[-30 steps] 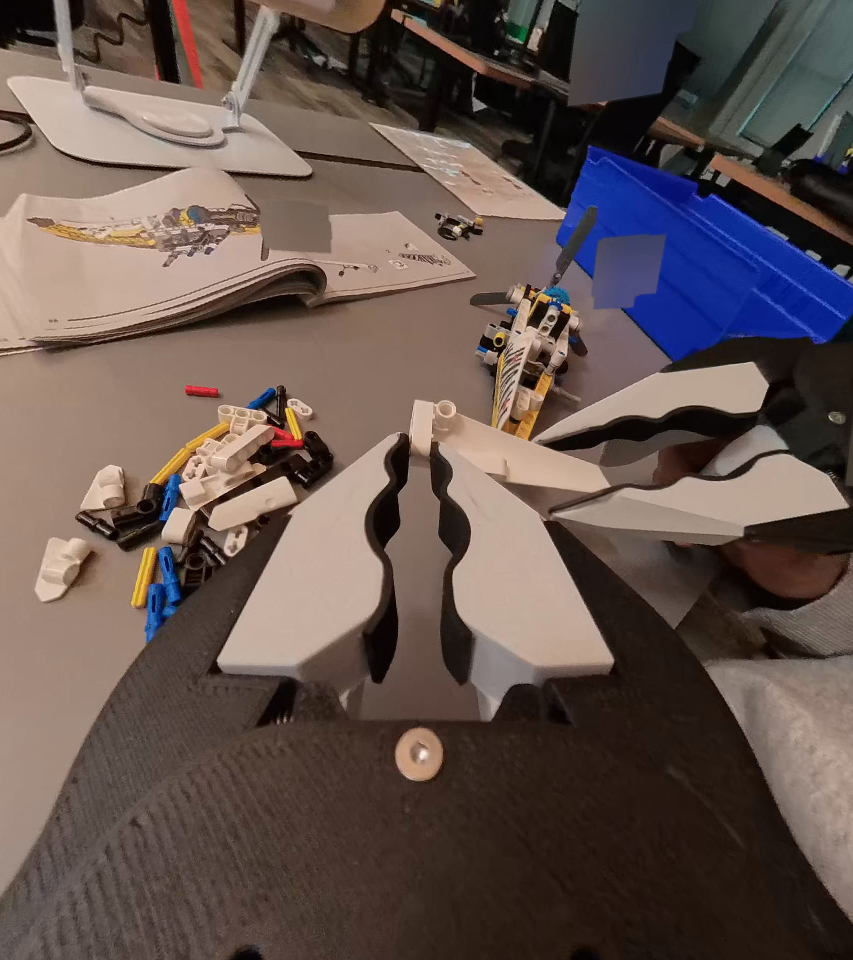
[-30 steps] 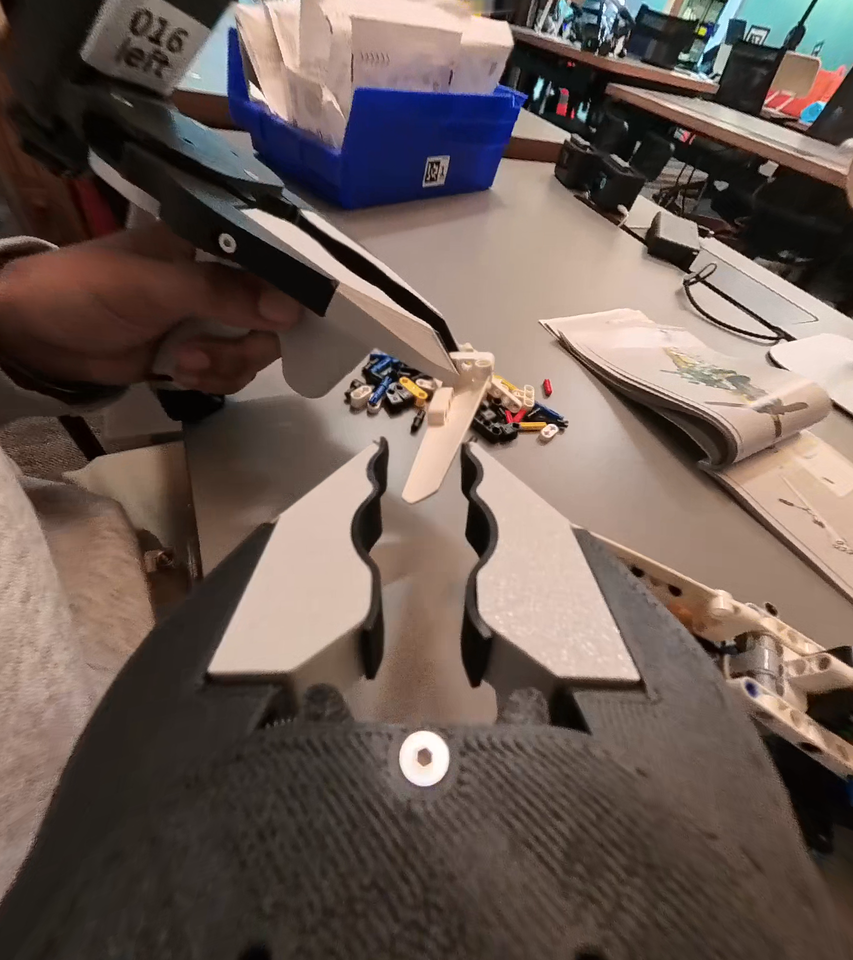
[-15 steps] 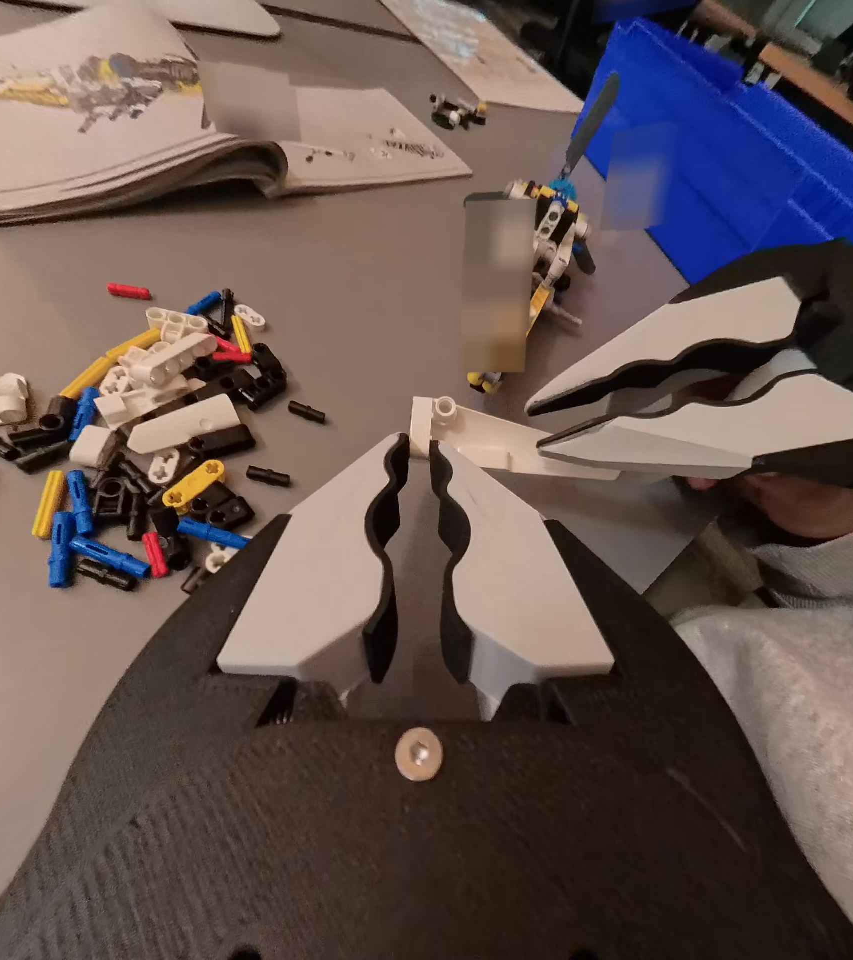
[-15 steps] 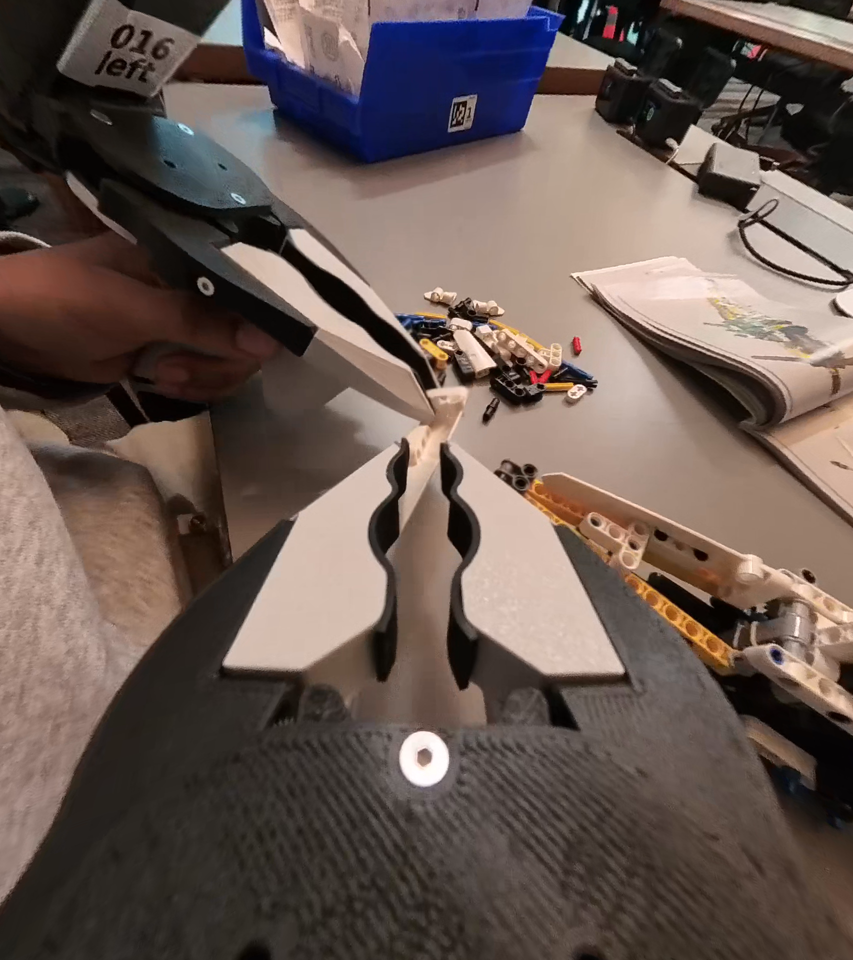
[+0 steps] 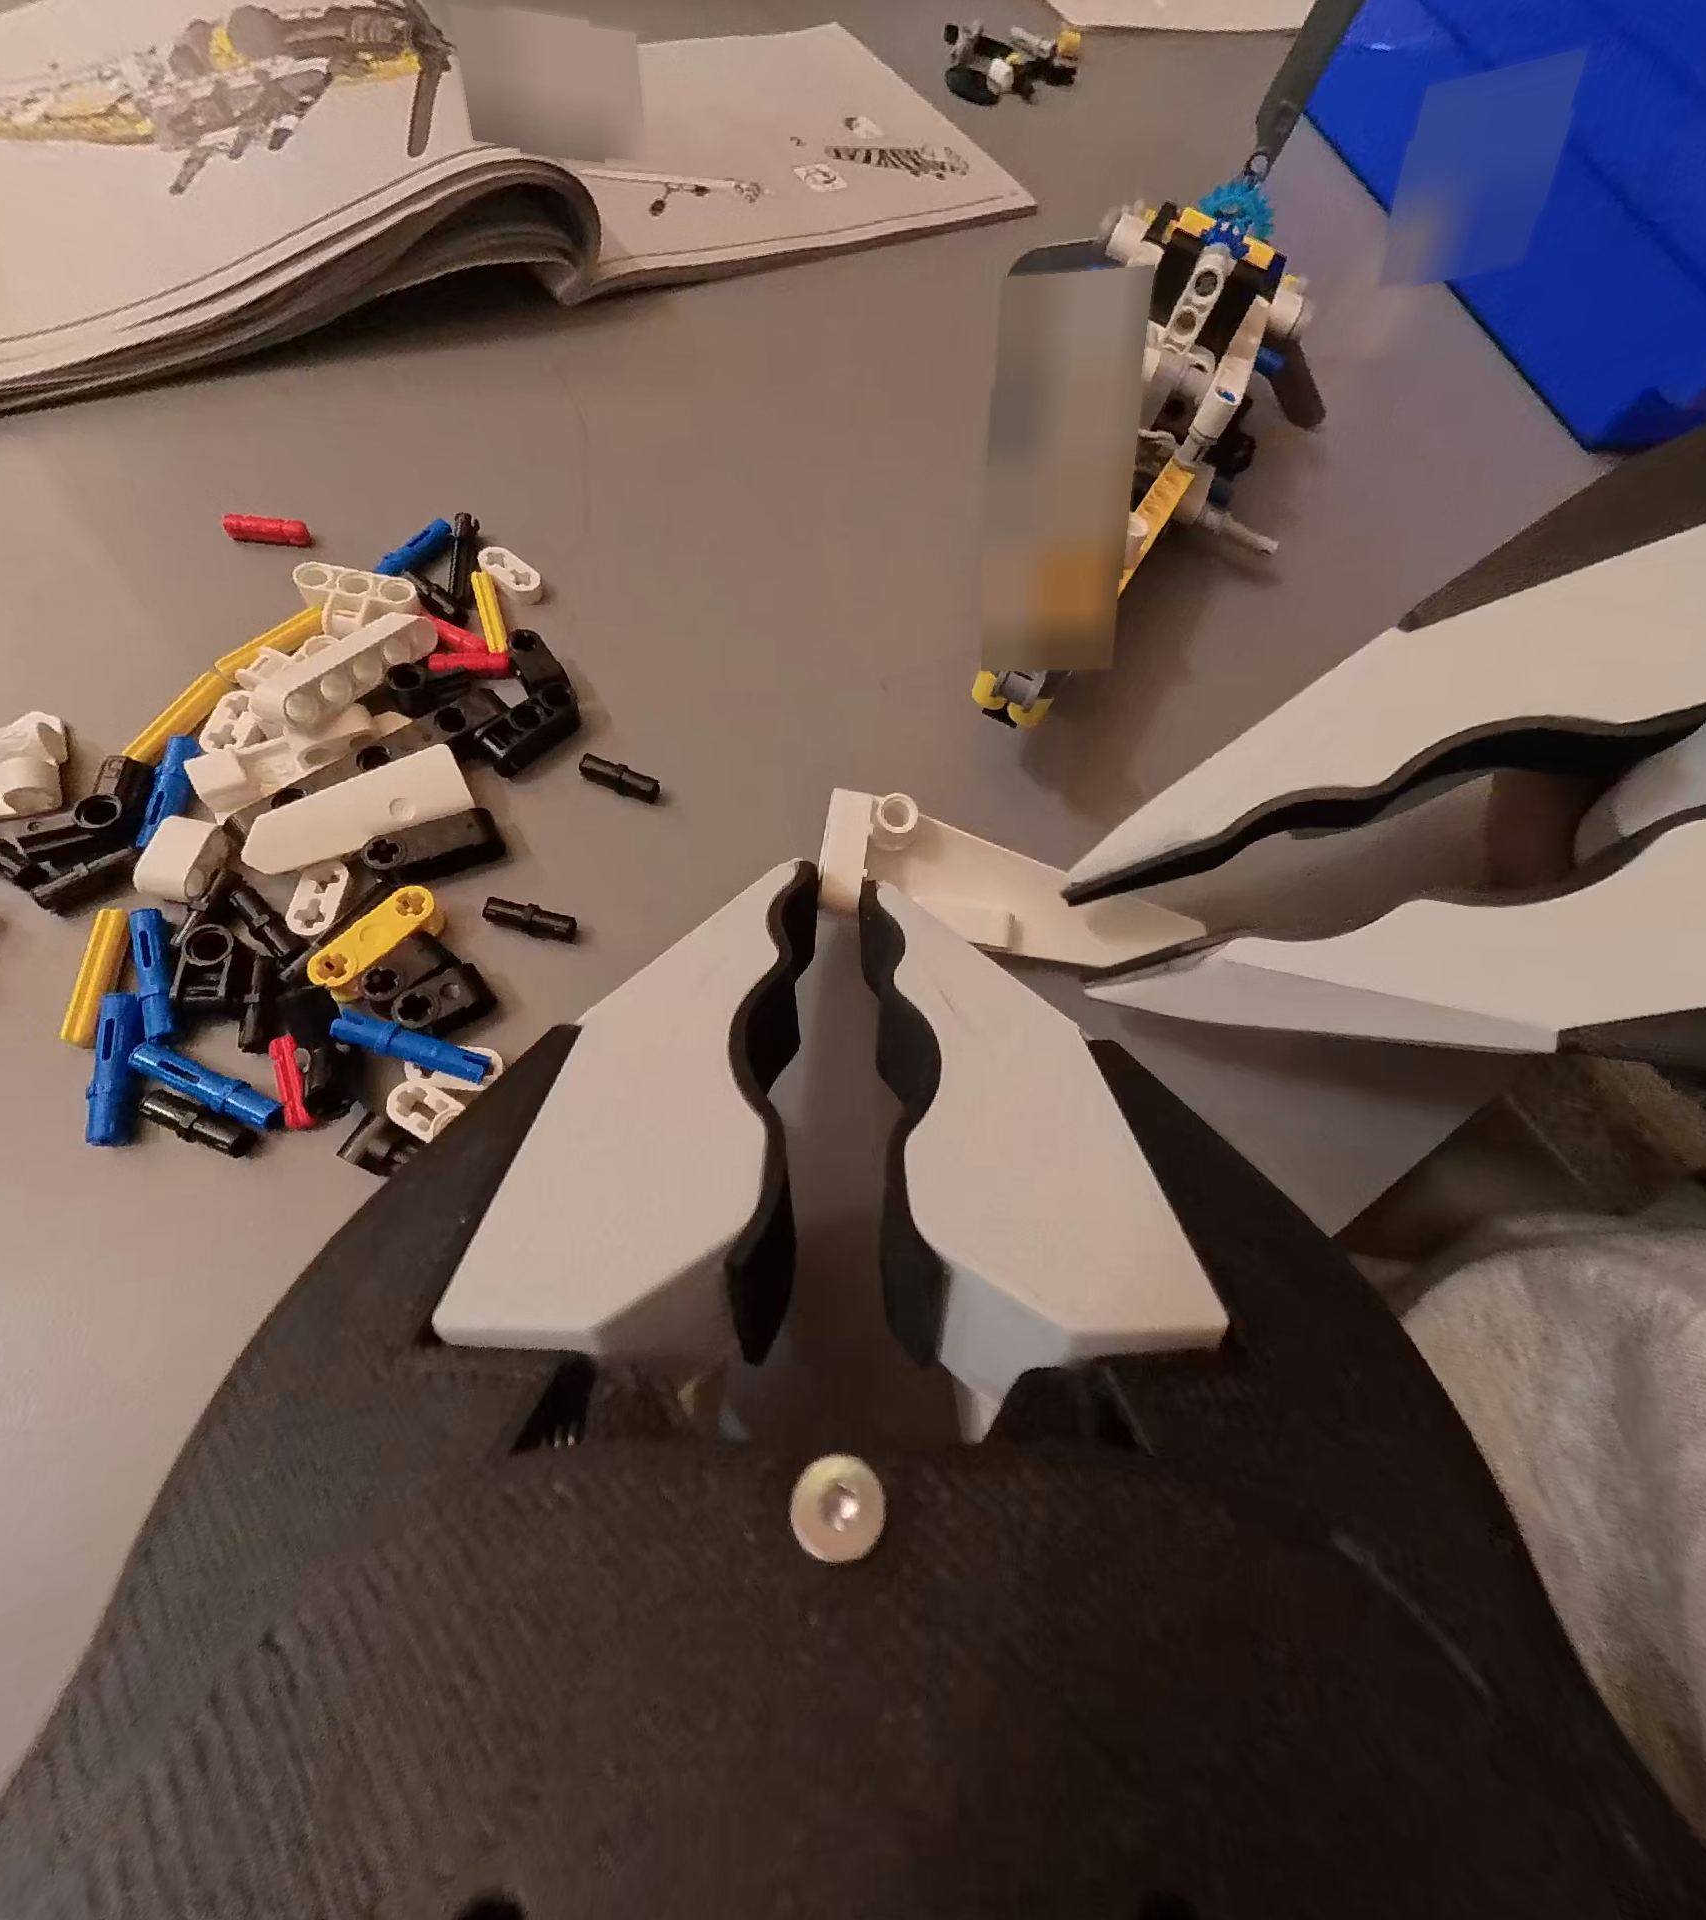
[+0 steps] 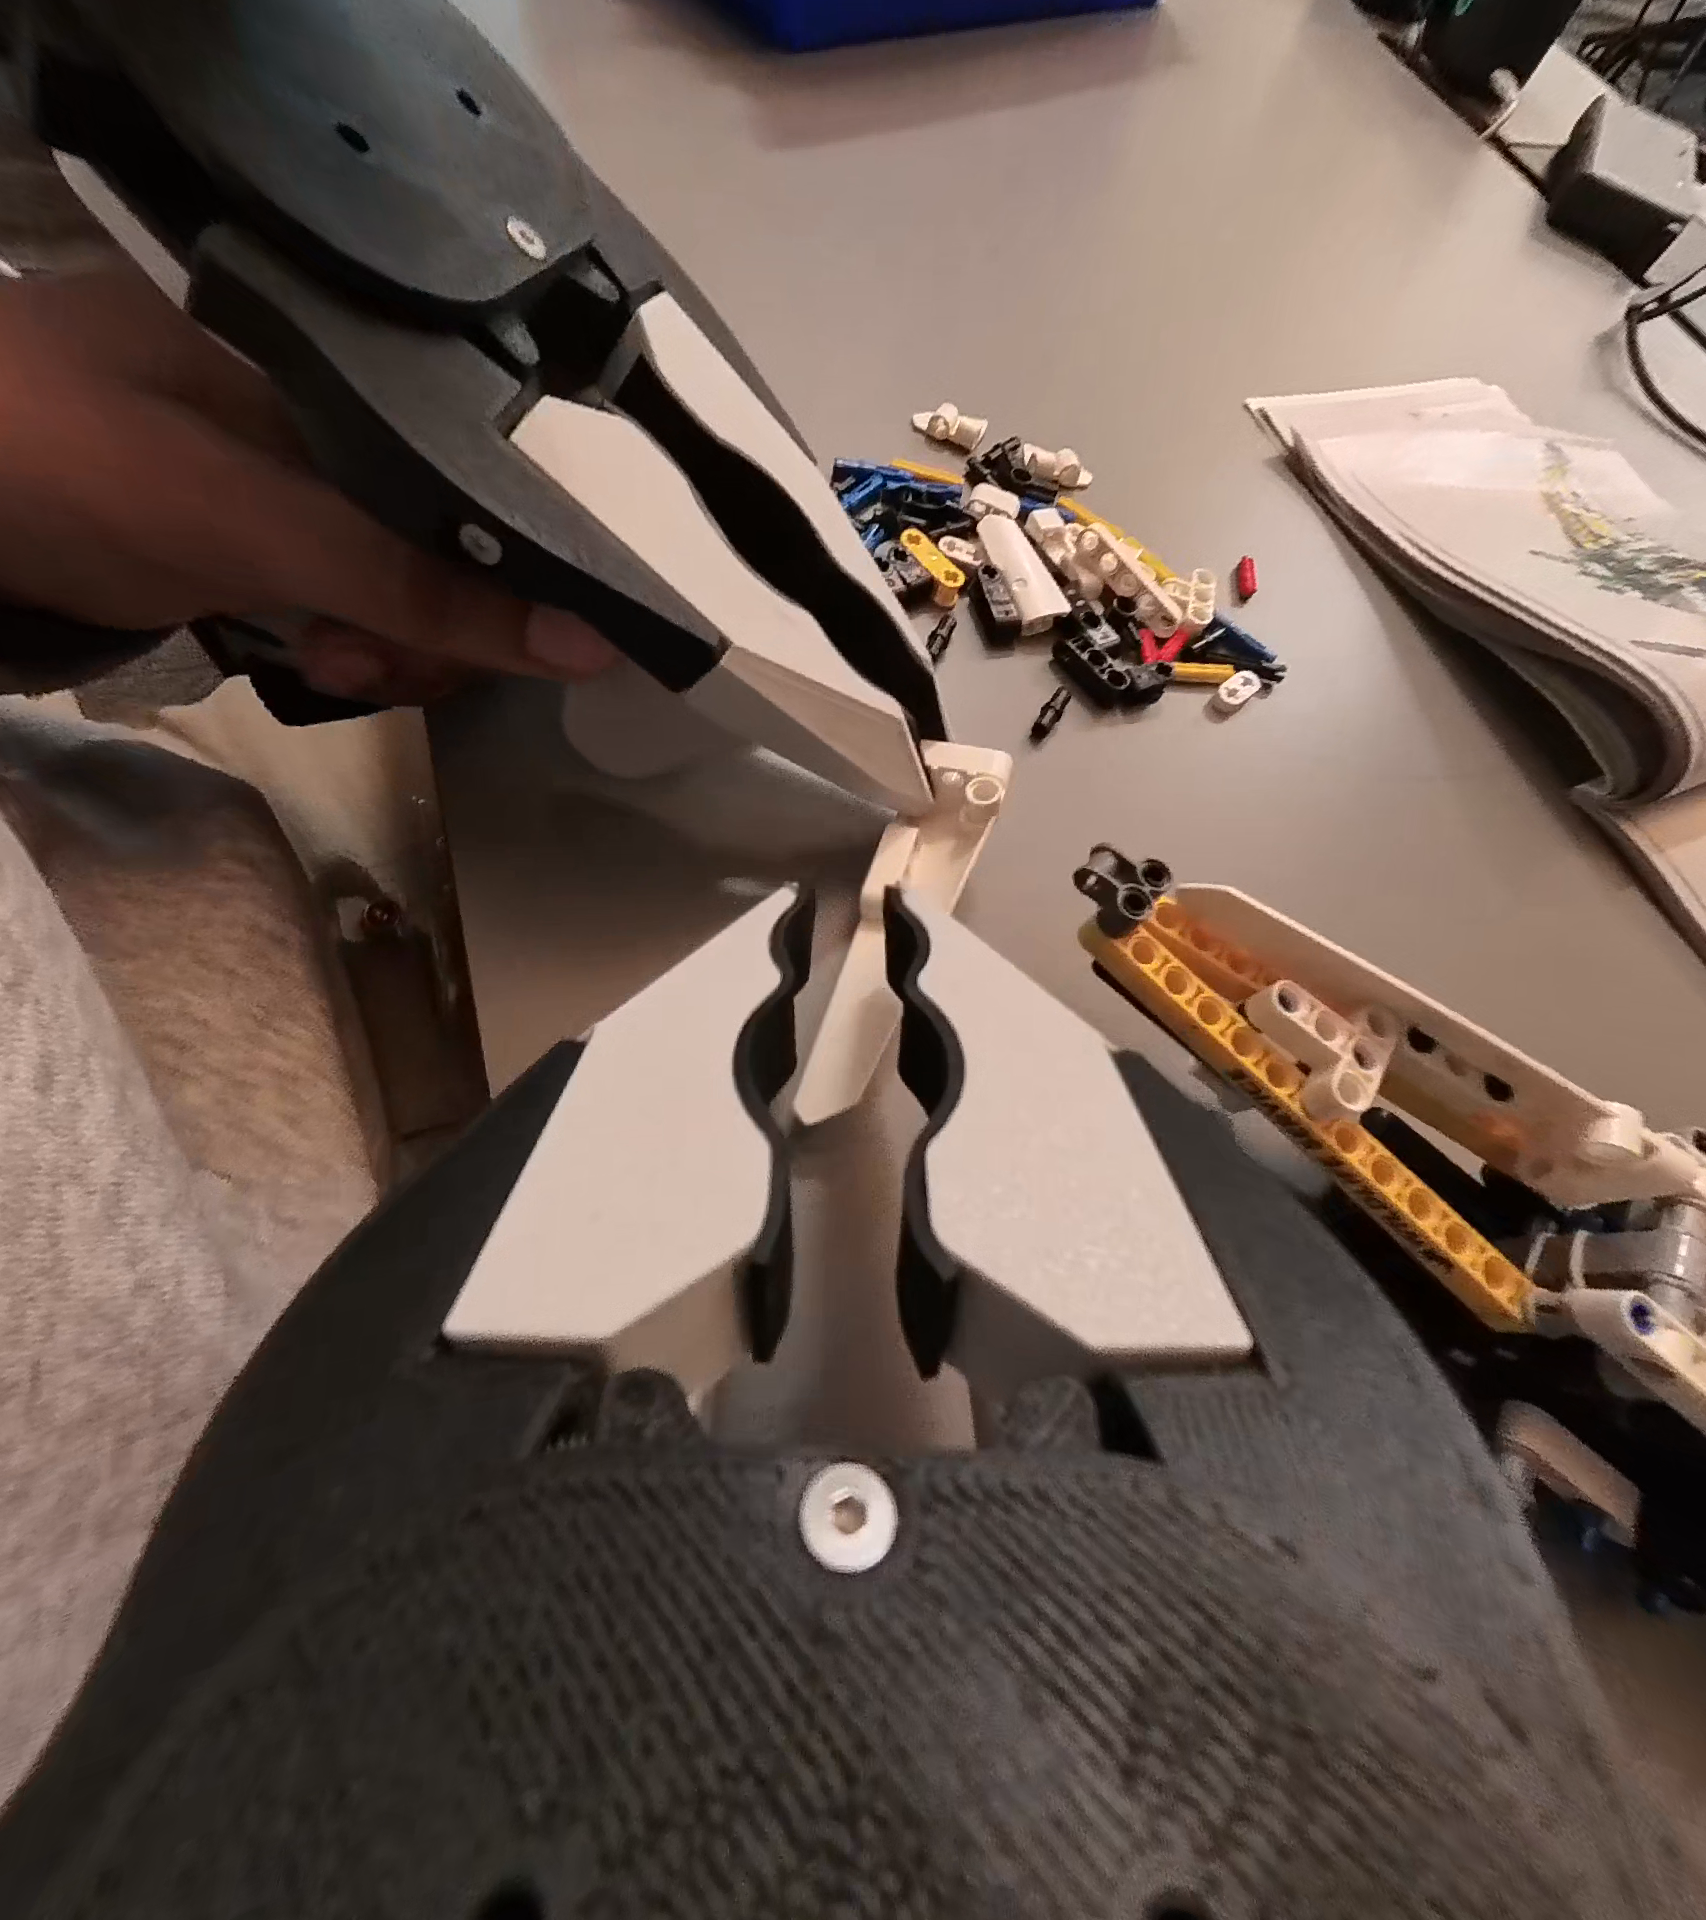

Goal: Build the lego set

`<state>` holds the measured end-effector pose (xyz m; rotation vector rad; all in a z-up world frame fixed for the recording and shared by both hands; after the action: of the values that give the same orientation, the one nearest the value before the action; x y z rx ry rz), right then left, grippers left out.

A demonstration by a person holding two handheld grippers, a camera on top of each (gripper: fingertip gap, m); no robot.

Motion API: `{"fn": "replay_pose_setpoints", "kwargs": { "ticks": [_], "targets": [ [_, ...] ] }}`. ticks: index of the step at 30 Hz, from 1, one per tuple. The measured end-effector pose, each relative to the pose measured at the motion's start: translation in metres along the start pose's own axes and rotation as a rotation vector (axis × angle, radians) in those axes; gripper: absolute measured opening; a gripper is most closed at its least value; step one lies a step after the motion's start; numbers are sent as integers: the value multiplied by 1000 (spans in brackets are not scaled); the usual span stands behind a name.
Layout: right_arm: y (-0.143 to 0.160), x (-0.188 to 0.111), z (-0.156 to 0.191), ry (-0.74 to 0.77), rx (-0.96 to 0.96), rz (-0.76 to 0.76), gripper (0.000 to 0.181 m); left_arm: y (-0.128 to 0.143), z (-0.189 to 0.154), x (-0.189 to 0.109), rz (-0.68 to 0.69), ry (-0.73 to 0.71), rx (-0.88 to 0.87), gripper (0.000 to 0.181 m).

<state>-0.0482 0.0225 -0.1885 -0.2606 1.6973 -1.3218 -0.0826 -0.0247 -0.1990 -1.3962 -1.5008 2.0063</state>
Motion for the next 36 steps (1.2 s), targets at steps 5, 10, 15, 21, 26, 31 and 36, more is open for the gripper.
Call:
{"fn": "replay_pose_setpoints", "kwargs": {
  "ticks": [5, 10, 15, 21, 26, 31, 36],
  "targets": [
    [8, 4, -1, -1, 6, 69, 12, 3, 6, -3, 20, -29, 19, 6],
    [12, 6, -3, 8, 16, 101, 12, 8, 9, -6, 42, -26, 18, 6],
    [15, 8, -5, 16, 27, 126, 12, 10, 7, -9, 51, 2, 16, 6],
    [15, 9, -7, 28, 37, 129, 11, 12, 7, -10, 52, 10, 17, 8],
    [14, 8, -12, 49, 55, 123, 10, 12, 4, -11, 54, 31, 25, 6],
    [13, 6, -15, 56, 70, 109, 9, 11, 4, -10, 50, 30, 22, 6],
    [9, 3, -14, 35, 87, 77, 9, 11, 5, -10, 47, 30, 18, 6]
  ]
}}
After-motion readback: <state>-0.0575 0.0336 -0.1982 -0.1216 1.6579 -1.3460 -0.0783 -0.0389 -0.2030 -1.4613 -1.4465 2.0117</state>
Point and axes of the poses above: each gripper's, where its closed fingertips meet, x out along the fingers, y out of its underside, z = x × y across the jaws, the point moved 3 cm from there along -x, back along the fingers, and after that the axes turned 13 degrees about x, right-handed, at the moved point
